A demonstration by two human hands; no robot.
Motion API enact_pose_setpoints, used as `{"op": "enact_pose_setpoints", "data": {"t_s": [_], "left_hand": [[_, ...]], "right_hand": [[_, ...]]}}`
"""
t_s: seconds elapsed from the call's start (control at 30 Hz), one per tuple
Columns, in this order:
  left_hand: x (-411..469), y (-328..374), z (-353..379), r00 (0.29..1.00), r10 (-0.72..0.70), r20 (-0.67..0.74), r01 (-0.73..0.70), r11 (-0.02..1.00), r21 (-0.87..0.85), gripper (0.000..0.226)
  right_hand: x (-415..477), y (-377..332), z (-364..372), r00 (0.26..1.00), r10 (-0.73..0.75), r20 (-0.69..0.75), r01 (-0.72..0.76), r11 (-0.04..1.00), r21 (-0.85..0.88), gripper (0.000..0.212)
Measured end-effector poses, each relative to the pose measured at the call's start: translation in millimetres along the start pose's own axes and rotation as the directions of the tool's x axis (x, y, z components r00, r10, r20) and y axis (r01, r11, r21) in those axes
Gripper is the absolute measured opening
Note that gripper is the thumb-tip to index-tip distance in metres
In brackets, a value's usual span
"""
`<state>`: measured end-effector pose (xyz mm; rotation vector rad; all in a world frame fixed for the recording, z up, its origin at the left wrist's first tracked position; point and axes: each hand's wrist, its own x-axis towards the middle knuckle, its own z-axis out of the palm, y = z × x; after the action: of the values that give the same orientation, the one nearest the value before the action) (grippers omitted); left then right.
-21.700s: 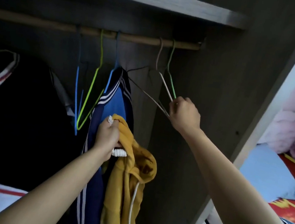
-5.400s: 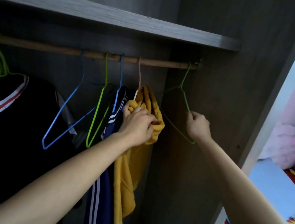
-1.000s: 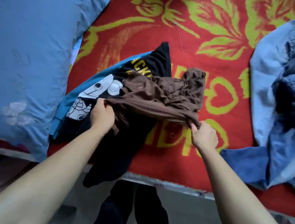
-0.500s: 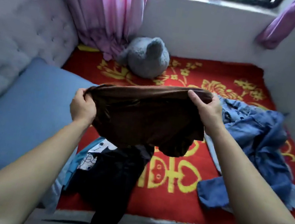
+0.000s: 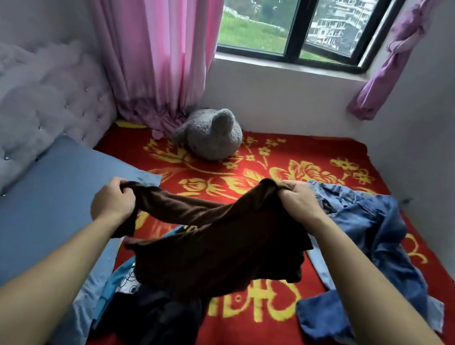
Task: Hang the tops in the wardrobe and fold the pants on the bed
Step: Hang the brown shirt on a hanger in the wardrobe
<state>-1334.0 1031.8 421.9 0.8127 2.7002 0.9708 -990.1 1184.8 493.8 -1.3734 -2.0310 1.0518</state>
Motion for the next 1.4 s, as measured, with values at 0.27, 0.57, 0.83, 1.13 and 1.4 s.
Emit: {"op": "enact_pose_setpoints", "data": {"t_s": [0.27, 0.57, 0.83, 1.13, 1.4], "left_hand": [[-78.9, 86.7, 18.9, 0.797, 0.347, 0.495, -0.375, 0.926, -0.045, 0.091], [-164.8, 176.8, 66.6, 0.843, 0.483, 0.237, -0.337, 0.817, -0.467, 0.017], [-192.8, 137.1, 32.6, 0.993, -0.105, 0.045, 0.108, 0.727, -0.678, 0.031], [-297.5, 21.3, -85.0, 0.873, -0.433, -0.224, 0.166, 0.696, -0.698, 0.050], [-427.4, -75.4, -199.0, 0.502, -0.539, -0.676, 0.126, 0.819, -0.559, 0.032]], "right_hand": [[-3.6, -25.8, -12.0, 0.980, -0.037, 0.195, 0.023, 0.997, 0.072, 0.031], [5.4, 14.8, -72.2, 0.955, -0.169, 0.245, 0.134, 0.979, 0.156, 0.006], [24.8, 81.0, -42.3, 0.682, -0.194, 0.705, 0.499, 0.828, -0.255, 0.020], [-45.5, 12.5, 55.0, 0.603, -0.315, 0.733, 0.414, 0.909, 0.049, 0.052], [-159.8, -69.7, 92.6, 0.199, -0.265, 0.944, 0.678, 0.732, 0.063, 0.036]]}}
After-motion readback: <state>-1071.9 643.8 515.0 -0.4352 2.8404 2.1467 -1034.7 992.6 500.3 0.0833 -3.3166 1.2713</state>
